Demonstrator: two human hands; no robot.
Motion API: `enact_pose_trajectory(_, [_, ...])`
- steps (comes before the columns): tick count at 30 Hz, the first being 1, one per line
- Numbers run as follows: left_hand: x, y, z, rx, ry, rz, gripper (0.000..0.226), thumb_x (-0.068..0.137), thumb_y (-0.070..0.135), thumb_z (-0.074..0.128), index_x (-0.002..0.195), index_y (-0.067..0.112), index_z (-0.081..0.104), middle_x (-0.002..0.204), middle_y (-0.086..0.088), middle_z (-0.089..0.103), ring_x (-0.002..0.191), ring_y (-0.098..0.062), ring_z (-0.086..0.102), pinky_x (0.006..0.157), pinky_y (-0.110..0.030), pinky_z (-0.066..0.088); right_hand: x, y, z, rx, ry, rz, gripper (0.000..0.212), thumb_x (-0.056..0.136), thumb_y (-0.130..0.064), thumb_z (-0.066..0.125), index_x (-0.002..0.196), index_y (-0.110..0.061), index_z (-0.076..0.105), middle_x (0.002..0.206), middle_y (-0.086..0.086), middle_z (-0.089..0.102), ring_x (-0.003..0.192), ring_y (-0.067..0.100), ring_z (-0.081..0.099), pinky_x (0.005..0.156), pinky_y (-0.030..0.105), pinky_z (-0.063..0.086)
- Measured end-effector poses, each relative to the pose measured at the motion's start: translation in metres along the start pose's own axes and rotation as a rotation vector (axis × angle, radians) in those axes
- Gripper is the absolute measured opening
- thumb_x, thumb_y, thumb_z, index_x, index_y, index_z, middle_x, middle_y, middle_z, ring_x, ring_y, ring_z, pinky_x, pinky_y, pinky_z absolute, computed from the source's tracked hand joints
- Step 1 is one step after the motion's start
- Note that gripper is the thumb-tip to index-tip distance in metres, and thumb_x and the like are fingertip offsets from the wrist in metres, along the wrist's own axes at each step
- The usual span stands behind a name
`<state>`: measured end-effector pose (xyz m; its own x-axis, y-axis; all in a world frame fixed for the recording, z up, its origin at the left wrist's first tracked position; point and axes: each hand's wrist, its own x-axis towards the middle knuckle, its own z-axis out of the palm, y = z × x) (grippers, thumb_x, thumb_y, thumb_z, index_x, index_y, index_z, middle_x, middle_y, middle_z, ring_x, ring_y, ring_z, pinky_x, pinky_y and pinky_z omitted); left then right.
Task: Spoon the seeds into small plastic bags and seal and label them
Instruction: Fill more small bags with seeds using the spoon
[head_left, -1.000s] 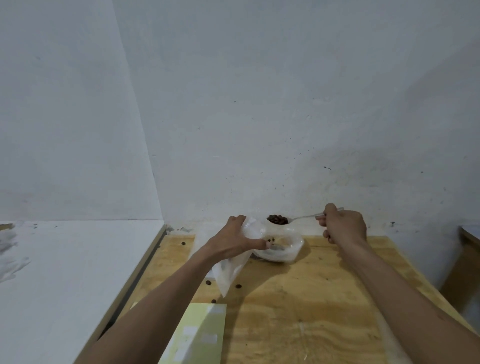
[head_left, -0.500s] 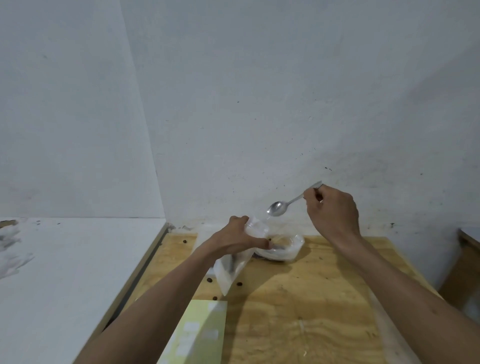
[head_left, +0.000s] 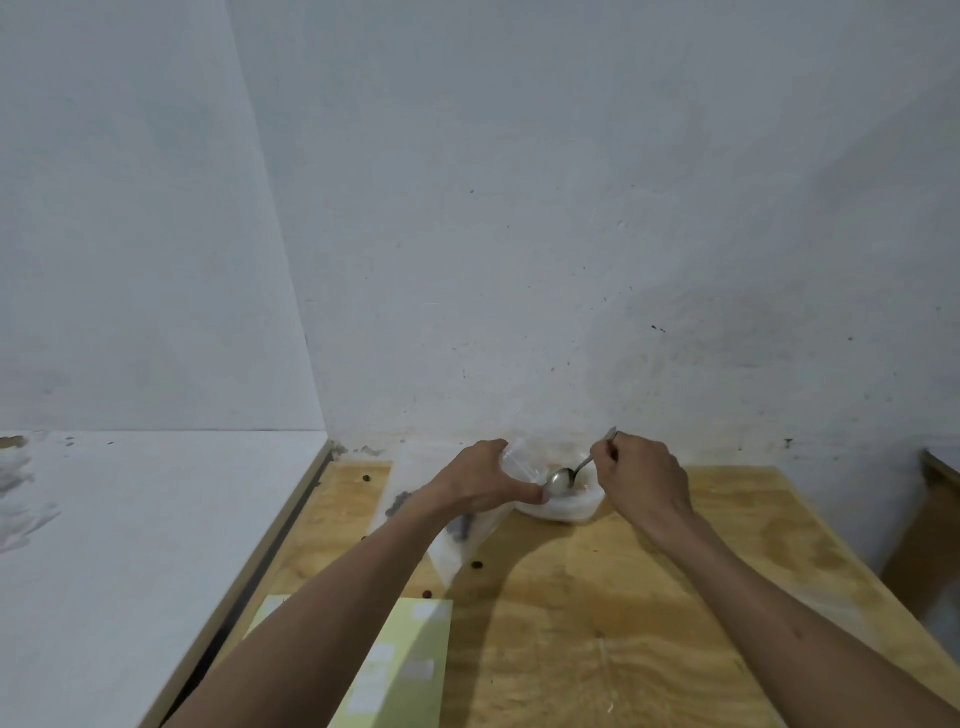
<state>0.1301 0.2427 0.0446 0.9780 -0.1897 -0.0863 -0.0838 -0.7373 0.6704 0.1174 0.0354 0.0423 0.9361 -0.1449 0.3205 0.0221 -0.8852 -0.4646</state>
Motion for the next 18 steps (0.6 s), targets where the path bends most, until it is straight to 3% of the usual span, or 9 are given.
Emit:
enact_pose_trajectory(2, [-0.004,0.005,-0.003,0.004,0.021,0.029,0.034,0.072,0.043,0.084,0.093,0.027,0.063,0.088,0.011,0.067,0.078,-0.004,0.061,0.065,-0.020,0.046,0.001,0.000,0.006,0.062,-0.003,0.076,0.045,0.100,-0.025,0.044,0.058,-0.013,0.043,0.055,0.002,0.049,0.051,0.023,0.044,0.046,0.027,0.028])
enact_pose_trajectory(4, [-0.005,0.007,-0.004,0.003,0.031,0.082,0.027,0.077,0.034,0.084,0.083,0.030,0.058,0.078,0.013,0.062,0.067,0.001,0.056,0.056,-0.011,0.040,0.001,0.002,0.012,0.151,-0.007,0.186,0.045,0.099,-0.024,0.046,0.055,-0.013,0.041,0.052,0.004,0.045,0.049,0.023,0.041,0.046,0.026,0.026])
enact_pose_trajectory(6, [-0.007,0.009,-0.006,-0.002,0.043,0.134,0.029,0.078,0.034,0.084,0.092,0.028,0.060,0.084,0.014,0.061,0.073,0.000,0.057,0.058,-0.012,0.042,0.002,0.007,0.019,0.255,-0.041,0.289,0.044,0.098,-0.025,0.048,0.059,-0.006,0.056,0.056,0.010,0.056,0.051,0.028,0.052,0.048,0.026,0.032])
enact_pose_trajectory(8, [-0.008,0.012,-0.009,0.001,0.046,0.155,0.046,0.076,0.042,0.085,0.111,0.025,0.060,0.100,0.011,0.062,0.088,-0.006,0.059,0.070,-0.020,0.047,0.001,0.012,0.025,0.376,-0.071,0.380,0.042,0.096,-0.027,0.048,0.079,0.004,0.071,0.074,0.019,0.071,0.062,0.036,0.064,0.053,0.030,0.042])
enact_pose_trajectory(10, [-0.008,0.014,-0.010,0.017,0.031,0.137,0.054,0.075,0.046,0.085,0.117,0.023,0.060,0.106,0.010,0.062,0.094,-0.011,0.060,0.075,-0.024,0.049,-0.002,0.014,0.027,0.461,-0.092,0.422,0.042,0.095,-0.026,0.047,0.085,0.004,0.074,0.075,0.022,0.072,0.057,0.033,0.062,0.056,0.032,0.045])
enact_pose_trajectory(13, [-0.007,0.011,-0.011,0.037,-0.005,0.123,0.031,0.078,0.039,0.084,0.091,0.029,0.058,0.088,0.014,0.060,0.078,-0.003,0.056,0.064,-0.021,0.041,-0.004,0.017,0.024,0.542,-0.113,0.486,0.037,0.095,-0.023,0.047,0.076,-0.003,0.073,0.063,0.013,0.070,0.053,0.027,0.058,0.059,0.034,0.047])
enact_pose_trajectory(18, [-0.009,0.004,-0.011,0.018,-0.022,0.111,0.033,0.076,0.038,0.085,0.080,0.029,0.053,0.077,0.013,0.055,0.070,-0.007,0.053,0.060,-0.022,0.036,-0.001,0.020,0.010,0.546,-0.027,0.463,0.043,0.097,-0.027,0.046,0.082,0.002,0.074,0.072,0.018,0.072,0.064,0.035,0.065,0.062,0.041,0.055])
